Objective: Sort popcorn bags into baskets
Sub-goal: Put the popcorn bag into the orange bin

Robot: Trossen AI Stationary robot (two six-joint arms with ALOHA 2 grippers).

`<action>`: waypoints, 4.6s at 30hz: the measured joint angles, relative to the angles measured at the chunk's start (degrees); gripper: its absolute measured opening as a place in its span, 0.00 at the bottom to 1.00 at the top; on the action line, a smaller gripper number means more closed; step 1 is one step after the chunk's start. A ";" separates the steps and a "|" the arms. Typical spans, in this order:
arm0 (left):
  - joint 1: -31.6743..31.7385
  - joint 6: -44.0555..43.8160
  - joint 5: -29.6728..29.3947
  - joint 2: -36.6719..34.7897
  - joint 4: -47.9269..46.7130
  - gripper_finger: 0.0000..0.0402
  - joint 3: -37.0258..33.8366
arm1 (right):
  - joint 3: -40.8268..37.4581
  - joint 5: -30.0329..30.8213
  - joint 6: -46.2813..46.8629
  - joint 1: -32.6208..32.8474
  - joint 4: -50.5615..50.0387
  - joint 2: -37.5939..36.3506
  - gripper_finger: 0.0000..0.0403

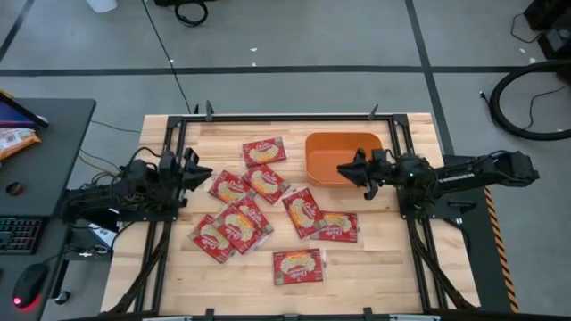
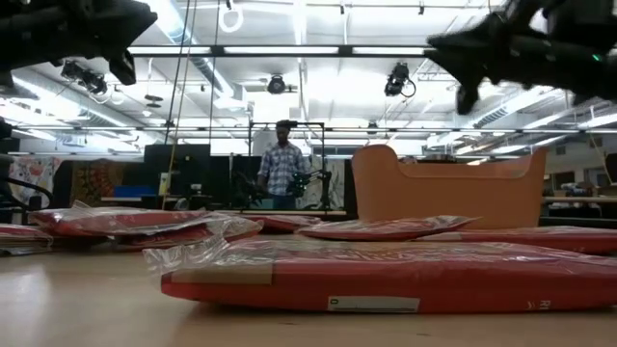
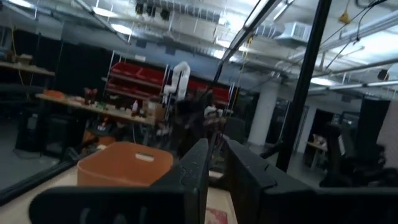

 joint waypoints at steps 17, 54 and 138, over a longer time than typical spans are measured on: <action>-4.15 9.70 -1.54 21.92 0.21 0.27 8.89 | 38.39 12.09 -19.93 9.16 -67.58 17.67 0.19; -12.09 10.61 -11.01 46.28 10.01 0.49 15.67 | 63.28 33.75 -13.86 35.21 -84.70 59.54 0.56; 0.02 22.53 -10.31 39.05 31.43 0.49 7.41 | 62.48 12.01 -52.90 6.82 -82.98 27.54 0.01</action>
